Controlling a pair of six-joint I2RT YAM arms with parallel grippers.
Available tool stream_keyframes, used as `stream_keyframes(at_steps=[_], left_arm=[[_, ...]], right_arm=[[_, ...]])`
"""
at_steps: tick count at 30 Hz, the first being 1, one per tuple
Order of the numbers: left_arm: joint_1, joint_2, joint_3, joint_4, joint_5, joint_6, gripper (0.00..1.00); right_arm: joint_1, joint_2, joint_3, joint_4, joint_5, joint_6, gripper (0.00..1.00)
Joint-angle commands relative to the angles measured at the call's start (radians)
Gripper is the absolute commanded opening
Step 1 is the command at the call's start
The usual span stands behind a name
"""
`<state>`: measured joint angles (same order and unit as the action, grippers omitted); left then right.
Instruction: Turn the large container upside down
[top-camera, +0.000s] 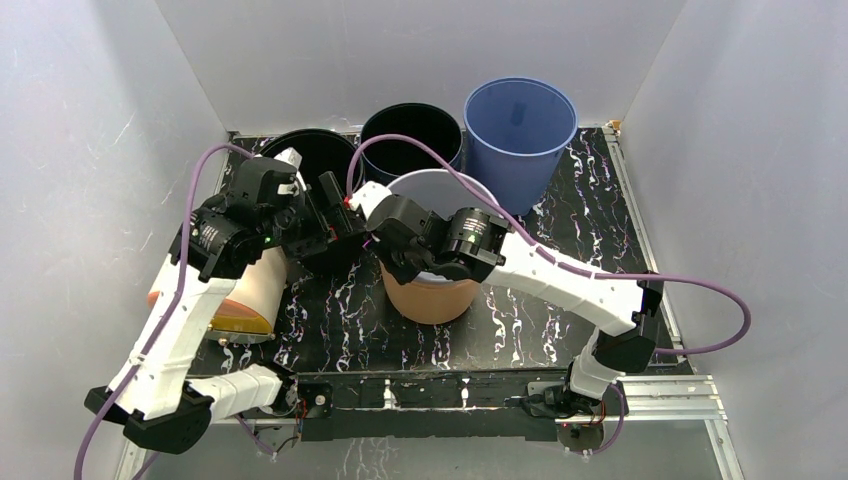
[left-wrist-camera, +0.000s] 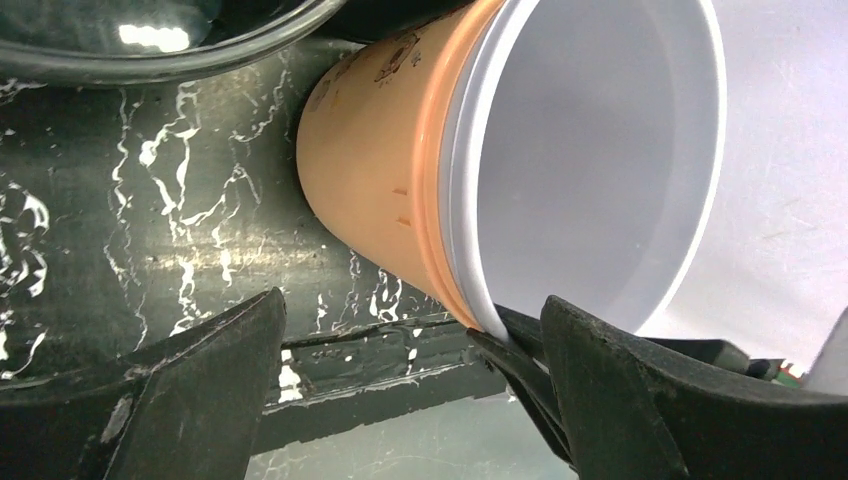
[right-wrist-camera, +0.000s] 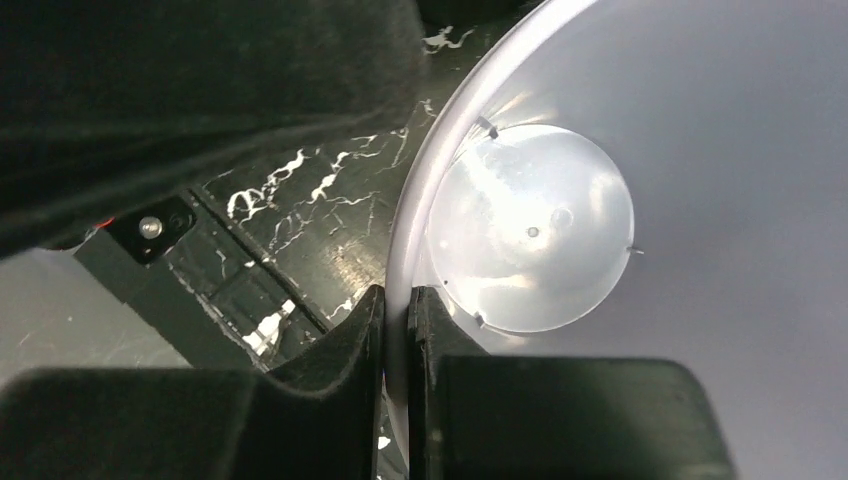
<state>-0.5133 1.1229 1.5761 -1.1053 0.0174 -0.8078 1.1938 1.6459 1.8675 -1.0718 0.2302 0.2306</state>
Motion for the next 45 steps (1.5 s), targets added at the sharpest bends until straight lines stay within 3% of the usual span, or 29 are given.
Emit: stream_keyframes(at_steps=[1, 12, 19, 28, 38, 45], left_arm=[[0.008, -0.023, -0.053, 0.077, 0.093, 0.026, 0.98], [0.012, -0.111, -0.381, 0.377, 0.359, -0.077, 0.95], [0.012, -0.151, -0.537, 0.565, 0.442, -0.158, 0.81], [0.012, -0.198, -0.634, 0.666, 0.377, -0.169, 0.58], [0.012, -0.299, -0.717, 0.795, 0.282, -0.246, 0.52], [0.012, -0.281, -0.763, 0.915, 0.304, -0.283, 0.37]], right_arm=[[-0.008, -0.069, 0.001, 0.001, 0.163, 0.092, 0.0], [-0.008, -0.091, -0.015, -0.011, 0.265, 0.185, 0.0], [-0.008, -0.107, -0.029, -0.014, 0.249, 0.193, 0.0], [-0.008, -0.1, -0.024, -0.008, 0.231, 0.192, 0.0], [-0.008, -0.092, -0.015, -0.012, 0.225, 0.192, 0.0], [-0.008, -0.079, 0.001, -0.011, 0.213, 0.183, 0.0]])
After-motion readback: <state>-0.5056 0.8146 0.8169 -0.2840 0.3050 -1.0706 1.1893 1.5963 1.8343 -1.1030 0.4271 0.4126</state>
